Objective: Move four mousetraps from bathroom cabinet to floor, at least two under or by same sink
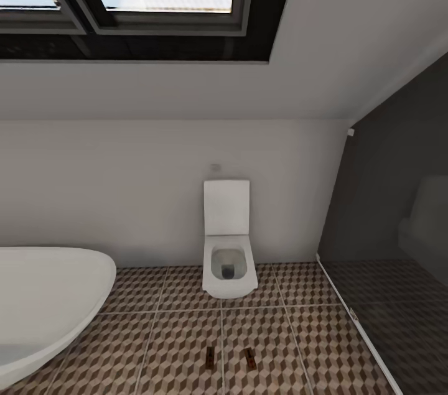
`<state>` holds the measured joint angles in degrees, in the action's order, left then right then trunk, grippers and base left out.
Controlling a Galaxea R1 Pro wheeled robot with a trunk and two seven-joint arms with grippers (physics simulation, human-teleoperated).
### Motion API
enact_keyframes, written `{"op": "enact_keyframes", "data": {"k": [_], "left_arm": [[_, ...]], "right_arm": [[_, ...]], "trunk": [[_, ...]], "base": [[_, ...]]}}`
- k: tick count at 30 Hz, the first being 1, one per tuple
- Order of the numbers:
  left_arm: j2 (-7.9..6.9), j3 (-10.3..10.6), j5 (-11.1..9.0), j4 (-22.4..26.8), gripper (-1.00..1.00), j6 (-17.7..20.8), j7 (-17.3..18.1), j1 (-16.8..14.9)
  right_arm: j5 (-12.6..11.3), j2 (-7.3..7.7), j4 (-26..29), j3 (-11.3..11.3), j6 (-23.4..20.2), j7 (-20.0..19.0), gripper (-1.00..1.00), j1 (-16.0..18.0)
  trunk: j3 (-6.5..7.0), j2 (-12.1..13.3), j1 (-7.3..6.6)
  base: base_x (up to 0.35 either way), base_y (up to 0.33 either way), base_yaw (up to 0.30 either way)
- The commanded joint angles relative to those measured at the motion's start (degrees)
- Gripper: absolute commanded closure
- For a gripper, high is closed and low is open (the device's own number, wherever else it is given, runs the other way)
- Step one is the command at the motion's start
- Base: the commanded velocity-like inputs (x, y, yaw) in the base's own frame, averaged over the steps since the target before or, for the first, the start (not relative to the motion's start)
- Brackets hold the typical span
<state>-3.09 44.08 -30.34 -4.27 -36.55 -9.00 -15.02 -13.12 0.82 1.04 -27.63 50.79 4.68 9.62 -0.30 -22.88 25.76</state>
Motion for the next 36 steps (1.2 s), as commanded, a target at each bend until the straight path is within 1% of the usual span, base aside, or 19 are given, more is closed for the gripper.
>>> {"op": "enact_keyframes", "data": {"k": [1, 4, 7, 8, 9, 10, 13, 14, 16, 18, 20, 21, 25, 30, 36], "left_arm": [[0.07, 0.48, 0.04, -0.12, -1.00, -0.17, -0.38, 0.30], [0.35, 0.48, 0.00, -0.15, -1.00, 0.35, -0.38, 1.96], [0.46, 0.46, -0.04, -0.12, -1.00, 2.69, -0.35, 2.40], [0.49, 0.42, -0.12, -0.06, -1.00, 4.37, -0.37, 2.55], [0.52, 0.36, -0.25, -0.03, -1.00, 5.18, -0.38, 2.58], [0.56, 0.00, -0.81, 0.03, -1.00, 6.46, -0.39, 2.66], [0.59, -1.31, -2.49, 0.09, -1.00, 7.61, -0.40, 2.73], [0.60, -2.60, -3.97, 0.11, -1.00, 8.06, -0.40, 2.75], [0.61, -3.94, -5.39, 0.12, -1.00, 8.38, -0.40, 2.77], [0.63, -5.80, -7.35, 0.13, -1.00, 8.71, -0.41, 2.79], [0.64, -6.30, -7.86, 0.17, -1.00, 8.80, -0.41, 2.79], [0.65, -6.61, -8.19, 0.19, -1.00, 8.85, -0.39, 2.79], [0.66, -6.89, -8.53, 0.20, -1.00, 8.89, -0.25, 2.80], [0.75, -7.00, -8.64, 0.20, -1.00, 8.87, -0.19, 2.80], [1.80, -6.99, -8.62, 0.17, -1.00, 8.86, -0.20, 2.80]], "right_arm": [[-0.06, 0.00, 0.02, -0.49, 0.64, 0.49, -1.00, -0.62], [-0.06, -0.10, 0.02, -0.49, 2.87, 0.56, -1.00, -3.40], [-0.06, -0.19, 0.08, -0.44, 2.70, 0.71, -1.00, -3.91], [-0.10, -0.23, 0.15, -0.35, 1.93, 0.82, -1.00, -4.03], [-0.12, -0.24, 0.20, -0.31, 1.34, 0.88, -1.00, -4.08], [-0.30, -0.27, 0.29, -0.25, -0.27, 1.00, -1.00, -4.14], [-1.13, -0.28, 0.63, -0.11, -3.26, 1.24, -1.00, -4.20], [-2.12, -0.25, 0.90, 0.07, -5.19, 1.41, -1.00, -4.22], [-3.42, -0.20, 1.12, 0.18, -6.63, 1.49, -1.00, -4.24], [-6.43, -0.07, 1.38, 0.30, -8.16, 1.59, -1.00, -4.25], [-7.88, -0.02, 1.51, 0.33, -8.54, 1.61, -1.00, -4.25], [-9.07, 0.03, 1.62, 0.35, -8.78, 1.62, -1.00, -4.26], [-10.64, 0.11, 1.73, 0.38, -9.08, 1.58, -1.00, -4.26], [-11.25, 0.04, 1.76, 0.38, -9.18, 1.63, -1.00, -4.26], [-11.45, -0.07, 1.77, 0.39, -9.21, 1.65, -1.00, -4.26]], "trunk": [[-0.03, -0.04, 0.02], [-0.03, -0.04, 0.02], [-0.03, -0.04, 0.02], [-0.03, -0.04, 0.02], [-0.03, -0.04, 0.02], [-0.03, -0.04, 0.02], [-0.03, -0.04, 0.02], [-0.03, -0.04, 0.02], [-0.03, -0.04, 0.02], [-0.03, -0.04, 0.02], [-0.03, -0.04, 0.02], [-0.03, -0.04, 0.02], [-0.03, -0.04, 0.02], [-0.03, -0.04, 0.02], [-0.03, -0.04, 0.02]], "base": [[0.000, 0.000, 0.000], [0.000, 0.000, 0.000], [0.000, 0.000, 0.000], [0.000, 0.000, 0.000], [0.000, 0.000, 0.000], [0.000, 0.000, 0.000], [0.000, 0.000, 0.000], [0.000, 0.000, 0.000], [0.000, 0.000, 0.000], [0.000, 0.000, 0.000], [0.000, 0.000, 0.000], [0.000, 0.000, 0.000], [0.000, 0.000, 0.000], [0.000, 0.000, 0.000], [0.000, 0.000, 0.000]]}}
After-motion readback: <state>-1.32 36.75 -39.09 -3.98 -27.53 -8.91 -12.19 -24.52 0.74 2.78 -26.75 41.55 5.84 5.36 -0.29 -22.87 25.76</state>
